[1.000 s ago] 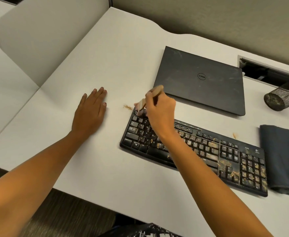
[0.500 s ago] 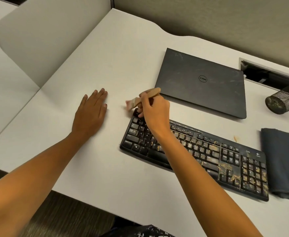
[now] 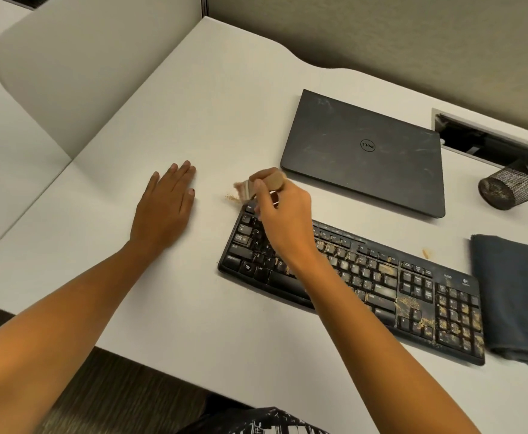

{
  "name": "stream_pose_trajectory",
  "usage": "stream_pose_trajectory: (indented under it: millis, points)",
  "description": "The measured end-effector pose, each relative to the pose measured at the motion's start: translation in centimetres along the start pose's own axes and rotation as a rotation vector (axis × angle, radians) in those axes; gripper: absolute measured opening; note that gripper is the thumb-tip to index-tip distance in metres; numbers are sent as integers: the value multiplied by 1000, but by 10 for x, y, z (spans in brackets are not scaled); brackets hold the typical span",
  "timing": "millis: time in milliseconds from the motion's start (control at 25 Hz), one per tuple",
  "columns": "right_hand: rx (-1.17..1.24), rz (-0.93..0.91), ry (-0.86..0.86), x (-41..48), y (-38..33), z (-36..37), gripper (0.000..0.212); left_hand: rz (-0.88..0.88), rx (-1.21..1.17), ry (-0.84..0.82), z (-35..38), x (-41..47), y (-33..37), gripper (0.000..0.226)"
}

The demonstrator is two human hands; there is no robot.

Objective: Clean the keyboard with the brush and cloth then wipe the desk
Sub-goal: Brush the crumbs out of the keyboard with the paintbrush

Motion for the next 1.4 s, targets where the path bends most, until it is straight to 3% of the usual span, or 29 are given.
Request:
stream_pose_trajectory:
  millis: [120, 320, 560, 840, 1000, 1120, 1280, 1400]
  points:
    - [-123, -39, -12, -2, 1, -15, 22, 0, -3, 5, 0, 0, 0, 58]
    - [-75, -79, -29, -12, -3, -2, 21, 5, 3, 10, 1, 0, -1, 58]
    - [2, 27, 127, -28, 18, -22, 21, 12, 14, 8, 1, 1, -1, 58]
    - [19, 236, 63, -11, 22, -12, 30, 10, 8, 6, 1, 1, -1, 56]
    - [-95, 350, -111, 11, 26, -1, 32, 5, -4, 11, 2, 1, -2, 56]
    - [-103, 320, -36, 15, 23, -3, 33, 14, 1, 13, 2, 1, -1, 56]
    - [-21, 416, -170, 8, 31, 6, 32, 4, -5, 0, 2, 2, -2, 57]
    - [-14, 378, -130, 9, 25, 0, 35, 7, -4, 1, 2, 2, -2, 58]
Point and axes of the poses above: each hand's wrist, its own x-axis towards the middle knuckle, its own z-axis out of the palm, y = z × x, the point moved 9 cm from there along x, towards the middle knuckle, and after that the axes turned 11 degrees about -z, right-handed, at the moved point
